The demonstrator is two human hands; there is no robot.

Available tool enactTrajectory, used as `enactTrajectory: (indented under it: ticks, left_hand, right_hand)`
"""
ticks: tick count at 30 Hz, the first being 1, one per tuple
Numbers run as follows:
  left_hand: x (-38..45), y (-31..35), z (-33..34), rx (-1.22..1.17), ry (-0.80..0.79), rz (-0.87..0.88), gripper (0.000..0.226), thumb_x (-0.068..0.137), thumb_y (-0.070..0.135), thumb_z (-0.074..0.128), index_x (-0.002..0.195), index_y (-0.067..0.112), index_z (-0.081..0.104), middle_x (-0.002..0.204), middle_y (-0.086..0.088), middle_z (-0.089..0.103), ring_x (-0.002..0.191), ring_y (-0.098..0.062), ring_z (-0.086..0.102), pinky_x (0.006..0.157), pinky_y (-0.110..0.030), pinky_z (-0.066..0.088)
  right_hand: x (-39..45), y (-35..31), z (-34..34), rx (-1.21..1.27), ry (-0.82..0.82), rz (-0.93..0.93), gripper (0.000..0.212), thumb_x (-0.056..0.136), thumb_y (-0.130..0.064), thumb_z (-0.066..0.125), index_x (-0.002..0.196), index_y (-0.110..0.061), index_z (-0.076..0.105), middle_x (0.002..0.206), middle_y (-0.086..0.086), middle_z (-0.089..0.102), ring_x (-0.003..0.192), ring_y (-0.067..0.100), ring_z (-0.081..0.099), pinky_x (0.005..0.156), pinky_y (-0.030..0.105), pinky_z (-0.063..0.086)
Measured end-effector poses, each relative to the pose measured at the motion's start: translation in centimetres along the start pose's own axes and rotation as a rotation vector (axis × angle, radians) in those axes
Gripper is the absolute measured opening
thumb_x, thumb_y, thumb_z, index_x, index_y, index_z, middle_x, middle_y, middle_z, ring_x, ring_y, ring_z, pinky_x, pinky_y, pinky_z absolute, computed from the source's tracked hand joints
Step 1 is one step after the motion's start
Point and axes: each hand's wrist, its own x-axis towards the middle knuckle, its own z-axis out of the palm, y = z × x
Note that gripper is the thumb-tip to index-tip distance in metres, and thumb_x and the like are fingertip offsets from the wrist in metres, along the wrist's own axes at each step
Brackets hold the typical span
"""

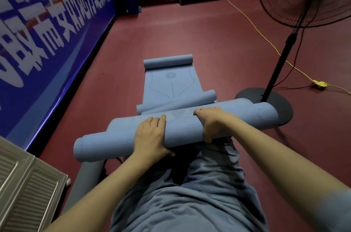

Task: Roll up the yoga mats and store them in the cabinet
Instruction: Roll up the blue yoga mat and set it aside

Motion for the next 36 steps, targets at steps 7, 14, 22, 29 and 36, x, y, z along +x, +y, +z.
enactTrajectory:
  ticks: [7,14,22,29,36]
  left_hand:
    - [0.2,-0.7,1.4,0.106,0.099,0.073,0.088,0.043,0.024,0.081,0.127,0.008,0.058,0.104,-0.010,0.062,0.090,-0.034,0.060,0.079,-0.043,0.044]
    - [2.5,-1.8,-0.7,0.138,-0.115,0.107,0.062,0.057,0.034,0.072,0.114,0.019,0.052,0.098,-0.001,0.064,0.088,-0.030,0.063,0.075,-0.039,0.034]
    - [5.0,-2.7,-2.9,0.030,-0.249,0.125,0.072,0.048,0.052,0.086,0.102,0.024,0.047,0.098,0.000,0.071,0.086,-0.029,0.067,0.063,-0.036,0.040]
    - [4.2,-2.6,-2.5,0.039,-0.219,0.127,0.077,0.050,0.052,0.085,0.112,0.024,0.049,0.099,0.002,0.069,0.089,-0.028,0.066,0.069,-0.037,0.032]
    - [3.0,-3.3,-2.7,0.048,-0.241,0.121,0.072,0.048,0.052,0.080,0.108,0.026,0.047,0.095,0.004,0.067,0.086,-0.026,0.064,0.075,-0.039,0.045]
  right_hand:
    - [-0.5,-0.4,-0.7,0.072,-0.007,0.010,0.084,0.049,-0.031,0.092,0.123,-0.028,0.051,0.121,-0.002,0.065,0.106,0.025,0.061,0.075,0.032,0.043]
    - [0.0,-0.3,0.2,0.070,0.159,-0.042,0.095,0.046,-0.052,0.091,0.124,-0.025,0.045,0.117,-0.003,0.062,0.106,0.025,0.058,0.075,0.035,0.036]
    - [0.6,-0.4,0.9,-0.012,0.264,-0.033,0.089,0.044,-0.057,0.085,0.119,-0.024,0.049,0.109,-0.002,0.064,0.098,0.027,0.059,0.072,0.037,0.035]
    - [0.1,-0.3,1.9,-0.080,0.371,-0.055,0.092,0.044,-0.065,0.082,0.120,-0.024,0.048,0.104,-0.001,0.063,0.093,0.027,0.060,0.069,0.035,0.035]
    - [-0.7,-0.9,1.8,-0.105,0.356,-0.107,0.083,0.047,-0.065,0.077,0.110,-0.021,0.045,0.097,0.001,0.065,0.088,0.030,0.063,0.064,0.036,0.034]
